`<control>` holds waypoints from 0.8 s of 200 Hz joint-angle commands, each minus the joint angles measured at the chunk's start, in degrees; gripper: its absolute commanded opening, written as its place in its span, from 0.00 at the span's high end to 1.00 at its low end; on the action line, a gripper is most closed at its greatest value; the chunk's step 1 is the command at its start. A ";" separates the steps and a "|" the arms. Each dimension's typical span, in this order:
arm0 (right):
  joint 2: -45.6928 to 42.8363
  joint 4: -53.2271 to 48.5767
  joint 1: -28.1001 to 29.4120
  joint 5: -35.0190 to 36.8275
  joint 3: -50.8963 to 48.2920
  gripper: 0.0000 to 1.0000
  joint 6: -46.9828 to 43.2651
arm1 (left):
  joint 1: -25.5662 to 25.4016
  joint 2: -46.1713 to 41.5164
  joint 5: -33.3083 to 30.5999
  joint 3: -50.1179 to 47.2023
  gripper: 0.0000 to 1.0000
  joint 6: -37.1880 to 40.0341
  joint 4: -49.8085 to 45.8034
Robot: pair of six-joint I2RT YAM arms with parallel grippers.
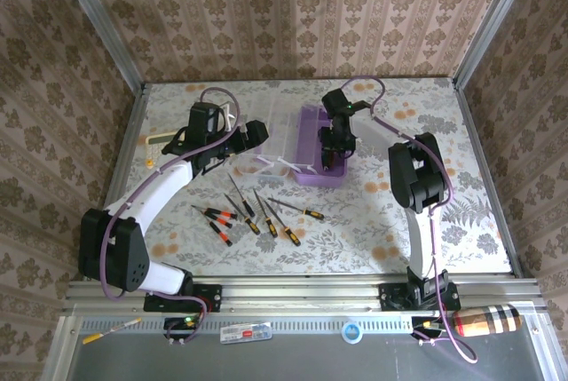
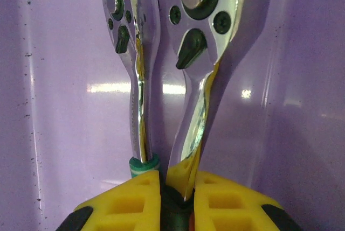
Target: Pack the tool kit
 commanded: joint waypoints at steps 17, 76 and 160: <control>1.38 -1.40 -0.49 -1.60 2.68 0.87 0.96 | -0.04 -0.11 0.76 0.53 0.00 -0.74 1.01; 0.34 -1.60 -0.96 -2.20 3.17 0.74 1.40 | 0.01 -0.19 0.88 0.62 0.00 -0.75 0.96; -9.11 -1.55 -0.89 -1.80 1.54 0.63 1.83 | 0.39 -0.79 0.52 0.79 0.00 -0.30 0.81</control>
